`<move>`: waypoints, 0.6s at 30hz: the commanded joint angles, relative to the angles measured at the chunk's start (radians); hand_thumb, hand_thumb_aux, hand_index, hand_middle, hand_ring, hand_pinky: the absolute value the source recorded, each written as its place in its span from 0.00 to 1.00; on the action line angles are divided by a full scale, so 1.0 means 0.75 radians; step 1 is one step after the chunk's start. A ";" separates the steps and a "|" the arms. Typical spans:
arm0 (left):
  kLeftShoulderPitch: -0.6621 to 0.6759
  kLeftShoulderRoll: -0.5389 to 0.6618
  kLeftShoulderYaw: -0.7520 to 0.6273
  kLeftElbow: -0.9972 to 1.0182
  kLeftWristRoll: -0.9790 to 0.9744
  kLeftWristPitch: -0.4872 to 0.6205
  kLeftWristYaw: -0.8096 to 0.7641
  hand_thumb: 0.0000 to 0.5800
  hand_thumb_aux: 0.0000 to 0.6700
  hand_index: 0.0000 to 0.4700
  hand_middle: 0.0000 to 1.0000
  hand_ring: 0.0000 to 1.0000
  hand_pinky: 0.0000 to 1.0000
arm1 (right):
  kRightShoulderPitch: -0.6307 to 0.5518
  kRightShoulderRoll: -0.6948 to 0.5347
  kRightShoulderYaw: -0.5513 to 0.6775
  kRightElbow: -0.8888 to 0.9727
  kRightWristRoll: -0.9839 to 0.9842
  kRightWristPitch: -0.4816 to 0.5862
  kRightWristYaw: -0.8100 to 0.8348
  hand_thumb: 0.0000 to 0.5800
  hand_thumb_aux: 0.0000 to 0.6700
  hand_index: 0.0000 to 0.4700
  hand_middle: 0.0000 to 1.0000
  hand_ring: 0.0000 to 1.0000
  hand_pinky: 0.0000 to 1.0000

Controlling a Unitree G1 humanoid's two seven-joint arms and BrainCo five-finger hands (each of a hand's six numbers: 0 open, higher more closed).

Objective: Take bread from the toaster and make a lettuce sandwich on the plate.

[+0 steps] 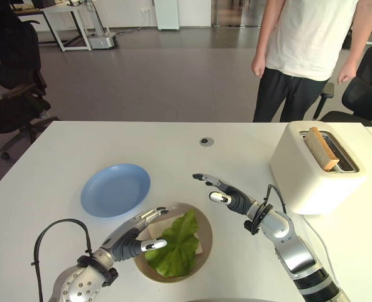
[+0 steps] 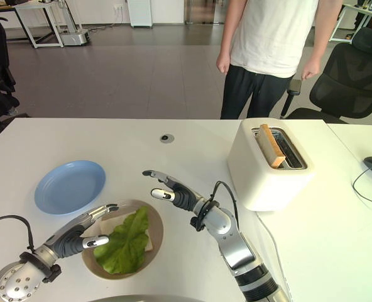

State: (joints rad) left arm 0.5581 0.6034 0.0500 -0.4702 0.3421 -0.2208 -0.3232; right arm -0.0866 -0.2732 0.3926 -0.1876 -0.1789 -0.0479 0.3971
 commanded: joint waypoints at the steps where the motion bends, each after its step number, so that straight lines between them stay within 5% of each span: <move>1: 0.010 0.000 0.008 -0.020 0.016 0.005 -0.022 0.00 0.00 0.00 0.00 0.00 0.00 | 0.007 -0.014 -0.007 -0.010 -0.018 -0.006 0.009 0.00 0.00 0.00 0.00 0.00 0.00; 6: -0.087 -0.092 -0.043 -0.013 -0.045 -0.037 0.021 0.00 0.00 0.00 0.00 0.00 0.00 | 0.004 -0.125 -0.165 -0.181 -0.052 -0.090 -0.028 0.00 0.00 0.00 0.00 0.00 0.00; 11: -0.150 -0.314 -0.122 0.036 -0.404 -0.230 0.066 0.00 0.00 0.00 0.00 0.00 0.00 | -0.054 -0.385 -0.567 -0.324 -0.288 -0.184 -0.159 0.00 0.00 0.00 0.00 0.00 0.00; 14: -0.165 -0.374 -0.169 0.074 -0.517 -0.296 0.043 0.00 0.00 0.00 0.00 0.00 0.00 | -0.027 -0.508 -0.798 -0.237 -0.334 -0.177 -0.223 0.00 0.00 0.00 0.00 0.00 0.00; 18: -0.178 -0.398 -0.208 0.133 -0.553 -0.354 0.005 0.00 0.00 0.00 0.00 0.00 0.00 | 0.047 -0.604 -0.903 0.014 -0.422 -0.157 -0.303 0.00 0.00 0.00 0.00 0.00 0.00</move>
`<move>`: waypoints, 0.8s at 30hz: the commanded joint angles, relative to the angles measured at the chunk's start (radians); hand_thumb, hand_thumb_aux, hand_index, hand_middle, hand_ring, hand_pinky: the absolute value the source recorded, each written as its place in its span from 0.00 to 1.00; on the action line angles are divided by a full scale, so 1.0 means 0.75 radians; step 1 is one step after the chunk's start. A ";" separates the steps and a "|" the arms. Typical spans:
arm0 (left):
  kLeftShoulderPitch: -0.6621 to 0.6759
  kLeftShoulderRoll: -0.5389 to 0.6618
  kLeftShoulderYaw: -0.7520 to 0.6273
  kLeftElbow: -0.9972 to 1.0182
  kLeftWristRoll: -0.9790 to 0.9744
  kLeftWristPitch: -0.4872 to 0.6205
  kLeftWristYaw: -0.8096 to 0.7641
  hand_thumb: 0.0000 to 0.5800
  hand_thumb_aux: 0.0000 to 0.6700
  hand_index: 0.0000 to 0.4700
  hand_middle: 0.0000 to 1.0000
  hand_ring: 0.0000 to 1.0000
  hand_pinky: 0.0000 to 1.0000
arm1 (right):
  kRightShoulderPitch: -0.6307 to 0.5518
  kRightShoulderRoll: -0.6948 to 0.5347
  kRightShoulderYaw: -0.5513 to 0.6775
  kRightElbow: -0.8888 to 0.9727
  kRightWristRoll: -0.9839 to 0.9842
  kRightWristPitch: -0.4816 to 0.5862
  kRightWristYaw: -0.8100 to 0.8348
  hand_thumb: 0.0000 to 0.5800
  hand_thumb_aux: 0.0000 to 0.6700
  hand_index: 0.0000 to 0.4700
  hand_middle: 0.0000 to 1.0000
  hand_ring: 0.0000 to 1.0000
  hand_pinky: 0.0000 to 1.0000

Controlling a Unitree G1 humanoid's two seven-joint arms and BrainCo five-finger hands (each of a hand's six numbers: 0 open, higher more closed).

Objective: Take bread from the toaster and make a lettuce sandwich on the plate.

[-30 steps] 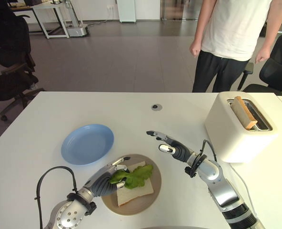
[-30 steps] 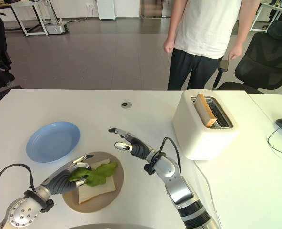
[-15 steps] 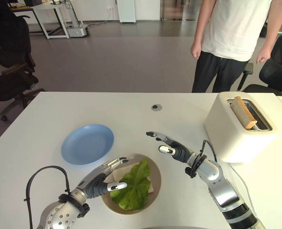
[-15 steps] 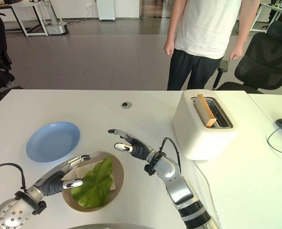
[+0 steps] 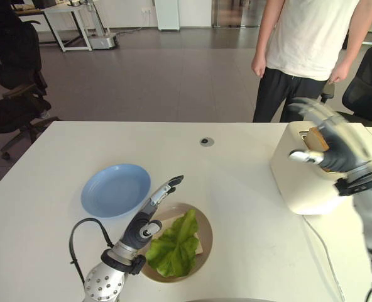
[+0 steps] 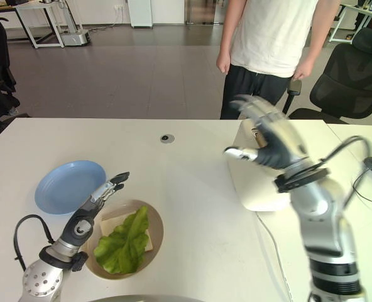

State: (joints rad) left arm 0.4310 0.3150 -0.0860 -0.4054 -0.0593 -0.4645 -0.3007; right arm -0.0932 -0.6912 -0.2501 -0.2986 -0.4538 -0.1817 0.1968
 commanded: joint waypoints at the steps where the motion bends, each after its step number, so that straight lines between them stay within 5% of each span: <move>1: -0.017 -0.017 -0.030 0.059 -0.018 -0.037 -0.029 0.00 0.00 0.00 0.00 0.00 0.00 | 0.073 -0.055 -0.053 0.217 -0.066 0.032 -0.048 0.00 0.00 0.00 0.00 0.00 0.00; 7: -0.053 -0.031 -0.033 0.091 -0.036 -0.060 -0.058 0.00 0.00 0.00 0.00 0.00 0.00 | 0.138 -0.068 -0.060 0.325 -0.082 0.112 -0.066 0.00 0.00 0.00 0.00 0.00 0.00; 8: -0.054 -0.031 -0.032 0.093 -0.036 -0.062 -0.060 0.00 0.00 0.00 0.00 0.00 0.00 | 0.143 -0.063 -0.050 0.320 -0.075 0.121 -0.057 0.32 0.17 0.17 0.00 0.00 0.00; 9: -0.055 -0.031 -0.032 0.095 -0.035 -0.063 -0.062 0.00 0.00 0.00 0.00 0.00 0.00 | 0.149 -0.057 -0.041 0.312 -0.066 0.129 -0.046 0.71 0.46 0.46 0.00 0.00 0.00; 10: -0.055 -0.030 -0.031 0.097 -0.032 -0.066 -0.064 0.00 0.00 0.00 0.00 0.00 0.00 | 0.156 -0.052 -0.030 0.301 -0.058 0.136 -0.032 0.77 0.53 0.53 0.00 0.00 0.00; 12: -0.055 -0.030 -0.031 0.098 -0.022 -0.068 -0.063 0.00 0.00 0.00 0.00 0.00 0.00 | 0.169 -0.039 -0.011 0.287 -0.030 0.138 -0.004 0.98 0.85 0.85 0.00 0.00 0.00; 14: -0.055 -0.030 -0.030 0.099 -0.014 -0.069 -0.062 0.00 0.00 0.00 0.00 0.00 0.00 | 0.171 -0.025 0.003 0.270 0.003 0.142 0.023 1.00 1.00 1.00 0.00 0.00 0.00; 24: -0.060 -0.033 -0.028 0.121 0.018 -0.082 -0.055 0.00 0.00 0.00 0.00 0.00 0.00 | 0.087 0.072 -0.070 0.228 0.304 0.244 0.071 1.00 1.00 1.00 0.00 0.00 0.00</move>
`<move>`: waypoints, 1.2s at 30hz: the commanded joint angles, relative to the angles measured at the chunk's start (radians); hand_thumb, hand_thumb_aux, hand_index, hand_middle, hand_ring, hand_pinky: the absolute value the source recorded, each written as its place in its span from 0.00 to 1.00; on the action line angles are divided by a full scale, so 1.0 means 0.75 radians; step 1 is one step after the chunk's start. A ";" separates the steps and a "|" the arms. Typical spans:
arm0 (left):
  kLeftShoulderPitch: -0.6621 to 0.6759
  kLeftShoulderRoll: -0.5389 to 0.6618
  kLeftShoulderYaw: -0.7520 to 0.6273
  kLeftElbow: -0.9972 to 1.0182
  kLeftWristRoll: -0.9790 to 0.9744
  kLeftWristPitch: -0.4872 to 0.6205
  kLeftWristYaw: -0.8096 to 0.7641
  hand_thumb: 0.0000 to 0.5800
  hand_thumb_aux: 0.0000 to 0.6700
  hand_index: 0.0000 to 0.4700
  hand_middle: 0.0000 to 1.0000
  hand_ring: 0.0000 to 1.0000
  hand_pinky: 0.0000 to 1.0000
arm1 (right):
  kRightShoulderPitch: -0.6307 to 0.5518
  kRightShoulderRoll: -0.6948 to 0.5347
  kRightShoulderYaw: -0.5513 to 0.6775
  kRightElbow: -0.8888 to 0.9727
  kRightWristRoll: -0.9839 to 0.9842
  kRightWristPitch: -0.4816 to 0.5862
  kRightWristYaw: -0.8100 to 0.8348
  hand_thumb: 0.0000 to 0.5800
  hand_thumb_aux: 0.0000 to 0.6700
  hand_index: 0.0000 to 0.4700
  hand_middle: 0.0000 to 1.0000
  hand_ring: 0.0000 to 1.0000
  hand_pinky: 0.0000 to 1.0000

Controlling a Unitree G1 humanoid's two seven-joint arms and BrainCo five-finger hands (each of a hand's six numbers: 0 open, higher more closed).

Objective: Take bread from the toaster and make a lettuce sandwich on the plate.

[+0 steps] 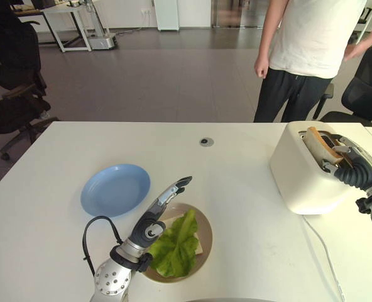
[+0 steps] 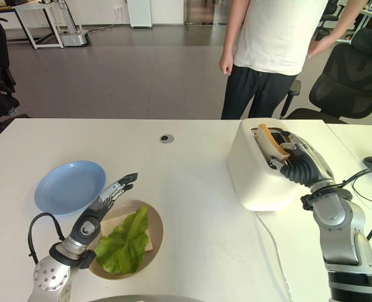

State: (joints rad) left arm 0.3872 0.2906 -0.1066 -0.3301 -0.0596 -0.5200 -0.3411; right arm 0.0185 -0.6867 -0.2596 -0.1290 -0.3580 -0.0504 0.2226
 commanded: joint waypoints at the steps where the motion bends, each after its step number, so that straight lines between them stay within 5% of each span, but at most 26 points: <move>1: 0.000 -0.002 0.000 0.022 0.025 -0.011 0.002 0.00 0.00 0.00 0.00 0.00 0.00 | -0.096 0.087 -0.099 0.023 0.260 0.100 0.045 1.00 1.00 1.00 0.00 0.00 0.00; 6: -0.003 -0.002 0.013 0.021 0.037 -0.019 0.015 0.00 0.00 0.00 0.00 0.00 0.00 | -0.268 0.109 -0.354 0.044 0.701 0.346 0.099 1.00 1.00 1.00 0.00 0.00 0.00; 10: 0.003 0.010 0.057 0.012 0.033 -0.041 0.026 0.00 0.00 0.00 0.00 0.00 0.00 | -0.298 0.108 -0.391 -0.072 0.979 0.559 0.200 1.00 1.00 1.00 0.00 0.00 0.00; 14: 0.039 0.059 0.182 -0.054 0.007 -0.072 0.031 0.00 0.00 0.00 0.00 0.00 0.00 | -0.321 0.139 -0.239 -0.284 1.229 0.761 0.312 1.00 1.00 1.00 0.00 0.00 0.00; 18: 0.183 0.173 0.391 -0.181 -0.065 -0.135 -0.024 0.00 0.00 0.00 0.00 0.00 0.00 | -0.360 0.201 0.170 -0.466 1.283 0.879 0.425 1.00 1.00 1.00 0.00 0.00 0.00; 23: 0.376 0.228 0.584 -0.320 -0.019 -0.229 -0.089 0.00 0.00 0.00 0.00 0.00 0.00 | -0.399 0.318 0.780 -0.409 0.993 0.815 0.503 1.00 1.00 1.00 0.00 0.00 0.00; 26: 0.432 0.235 0.574 -0.287 0.132 -0.321 -0.136 0.00 0.00 0.00 0.00 0.00 0.00 | -0.385 0.368 0.991 -0.319 0.843 0.746 0.528 1.00 1.00 1.00 0.00 0.00 0.00; 36: 0.454 0.225 0.535 -0.261 0.498 -0.429 -0.153 0.00 0.00 0.00 0.00 0.00 0.00 | -0.437 0.470 1.137 -0.007 0.533 0.440 0.547 1.00 1.00 1.00 0.00 0.00 0.00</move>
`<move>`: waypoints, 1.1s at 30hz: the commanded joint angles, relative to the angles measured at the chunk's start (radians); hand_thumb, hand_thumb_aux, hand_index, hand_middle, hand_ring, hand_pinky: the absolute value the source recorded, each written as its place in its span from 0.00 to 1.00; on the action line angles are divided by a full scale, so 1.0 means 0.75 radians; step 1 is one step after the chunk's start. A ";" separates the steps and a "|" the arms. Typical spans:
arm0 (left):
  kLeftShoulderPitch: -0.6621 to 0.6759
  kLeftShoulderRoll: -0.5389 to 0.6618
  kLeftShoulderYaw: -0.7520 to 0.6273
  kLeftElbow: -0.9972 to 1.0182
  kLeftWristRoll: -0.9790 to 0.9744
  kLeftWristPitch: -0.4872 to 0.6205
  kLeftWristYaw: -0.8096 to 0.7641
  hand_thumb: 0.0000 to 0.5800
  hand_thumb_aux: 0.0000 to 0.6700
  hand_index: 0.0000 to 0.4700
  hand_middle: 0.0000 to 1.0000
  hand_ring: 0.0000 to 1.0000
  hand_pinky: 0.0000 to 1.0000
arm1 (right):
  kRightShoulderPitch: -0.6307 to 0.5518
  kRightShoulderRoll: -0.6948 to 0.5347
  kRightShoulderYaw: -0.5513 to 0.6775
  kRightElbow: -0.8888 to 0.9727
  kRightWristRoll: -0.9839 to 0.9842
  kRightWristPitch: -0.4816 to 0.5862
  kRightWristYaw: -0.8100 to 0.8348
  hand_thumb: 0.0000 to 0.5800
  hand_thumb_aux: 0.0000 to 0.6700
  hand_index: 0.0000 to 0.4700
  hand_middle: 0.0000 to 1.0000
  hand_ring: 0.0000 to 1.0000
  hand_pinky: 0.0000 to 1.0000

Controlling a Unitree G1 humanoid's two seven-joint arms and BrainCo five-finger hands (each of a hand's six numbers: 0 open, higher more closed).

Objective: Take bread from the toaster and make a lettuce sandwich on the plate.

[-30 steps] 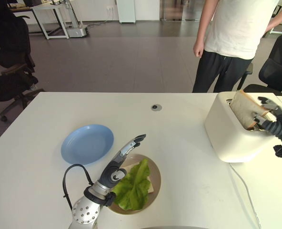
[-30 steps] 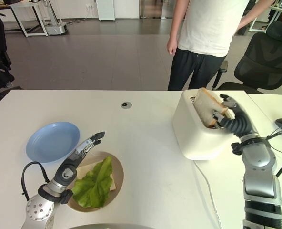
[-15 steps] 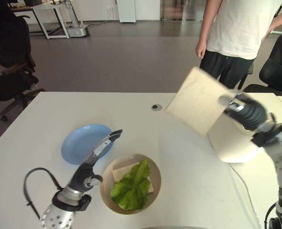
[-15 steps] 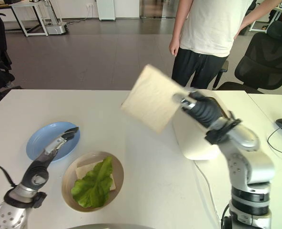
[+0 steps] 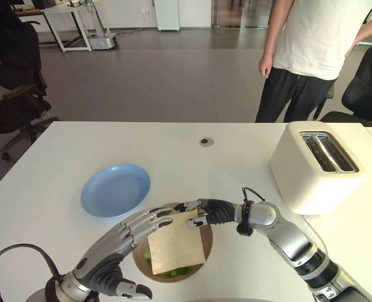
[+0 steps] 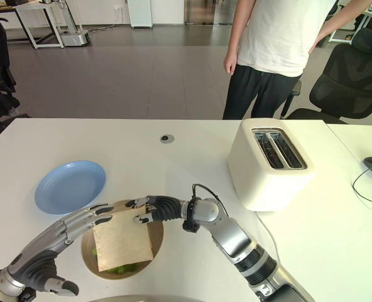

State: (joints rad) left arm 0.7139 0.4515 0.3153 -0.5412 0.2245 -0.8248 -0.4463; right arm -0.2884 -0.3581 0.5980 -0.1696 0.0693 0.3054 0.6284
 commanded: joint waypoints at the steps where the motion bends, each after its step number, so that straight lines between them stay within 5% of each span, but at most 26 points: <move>1: 0.006 0.023 -0.040 0.040 0.139 -0.029 -0.014 0.00 0.00 0.00 0.00 0.00 0.00 | -0.021 0.039 -0.016 0.049 -0.041 -0.034 0.005 1.00 1.00 1.00 0.00 0.00 0.00; 9: -0.017 0.043 -0.114 0.090 0.222 -0.040 0.008 0.00 0.00 0.00 0.00 0.00 0.00 | -0.003 0.056 -0.055 0.045 -0.036 0.009 0.040 1.00 1.00 1.00 0.00 0.00 0.00; 21: -0.098 0.147 -0.176 0.310 0.698 0.008 0.113 0.00 0.00 0.00 0.00 0.00 0.00 | 0.006 0.079 -0.036 0.086 -0.137 -0.016 0.038 1.00 1.00 1.00 0.00 0.00 0.00; 22: -0.098 0.154 -0.188 0.323 0.722 0.016 0.121 0.00 0.00 0.00 0.00 0.00 0.00 | 0.010 0.082 -0.038 0.085 -0.149 -0.023 0.027 1.00 0.95 0.95 0.00 0.00 0.00; 23: -0.096 0.160 -0.198 0.333 0.734 0.023 0.126 0.00 0.00 0.00 0.00 0.00 0.00 | 0.012 0.085 -0.045 0.090 -0.171 -0.038 0.004 0.88 0.65 0.65 0.00 0.00 0.00; 24: -0.093 0.166 -0.208 0.340 0.731 0.029 0.131 0.00 0.00 0.00 0.00 0.00 0.00 | 0.011 0.087 -0.057 0.099 -0.208 -0.070 -0.041 0.08 0.04 0.04 0.00 0.00 0.00; 25: -0.091 0.172 -0.216 0.342 0.725 0.034 0.134 0.00 0.00 0.00 0.00 0.00 0.00 | 0.012 0.090 -0.073 0.104 -0.232 -0.093 -0.077 0.00 0.00 0.00 0.00 0.00 0.00; 33: -0.080 0.209 -0.298 0.325 0.604 0.090 0.156 0.00 0.00 0.00 0.00 0.00 0.00 | 0.125 0.055 -0.419 -0.200 -0.182 -0.232 -0.249 0.00 0.00 0.00 0.00 0.00 0.00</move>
State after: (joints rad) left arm 0.6204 0.5797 0.1141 -0.3341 0.6563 -0.7853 -0.2939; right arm -0.2278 -0.2890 0.3339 -0.2581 -0.0860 0.1448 0.4430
